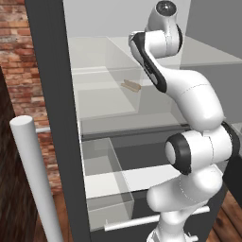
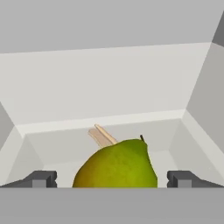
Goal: Pick up the banana and pear from the fridge and place one fruit on each plate on the dining counter.
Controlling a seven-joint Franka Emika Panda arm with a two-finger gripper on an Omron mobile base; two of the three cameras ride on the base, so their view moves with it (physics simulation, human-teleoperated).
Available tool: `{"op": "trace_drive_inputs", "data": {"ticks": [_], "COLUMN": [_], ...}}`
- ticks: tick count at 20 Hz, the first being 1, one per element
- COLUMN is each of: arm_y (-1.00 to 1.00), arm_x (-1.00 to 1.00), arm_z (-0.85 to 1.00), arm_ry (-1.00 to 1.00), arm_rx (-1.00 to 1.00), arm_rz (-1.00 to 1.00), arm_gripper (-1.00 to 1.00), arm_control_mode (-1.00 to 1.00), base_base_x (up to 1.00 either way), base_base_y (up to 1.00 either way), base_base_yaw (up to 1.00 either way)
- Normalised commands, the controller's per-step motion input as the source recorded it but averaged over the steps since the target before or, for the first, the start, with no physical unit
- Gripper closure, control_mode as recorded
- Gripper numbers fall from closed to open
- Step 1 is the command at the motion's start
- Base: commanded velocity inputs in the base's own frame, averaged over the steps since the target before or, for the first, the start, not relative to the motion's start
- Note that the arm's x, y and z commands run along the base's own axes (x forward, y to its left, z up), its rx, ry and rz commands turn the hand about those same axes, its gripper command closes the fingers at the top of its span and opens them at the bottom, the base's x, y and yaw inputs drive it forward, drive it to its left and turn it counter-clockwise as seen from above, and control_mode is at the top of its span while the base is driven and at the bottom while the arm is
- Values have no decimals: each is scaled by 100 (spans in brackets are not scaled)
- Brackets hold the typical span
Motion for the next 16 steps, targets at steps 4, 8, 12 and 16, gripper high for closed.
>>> {"op": "trace_drive_inputs", "data": {"ticks": [4, 8, 12, 16], "arm_y": [0, 0, 1, 7], "arm_x": [14, 10, 13, 21], "arm_z": [-12, -10, -10, -15], "arm_ry": [0, 0, 0, 0], "arm_rx": [0, 0, 0, 0], "arm_rz": [-1, -2, -2, -2], "arm_gripper": [-100, -100, -100, -100], "arm_control_mode": [-100, -100, -100, -100], "base_base_x": [0, 0, 0, 0], "base_base_y": [0, 0, 0, 0], "base_base_yaw": [0, 0, 0, 0]}}
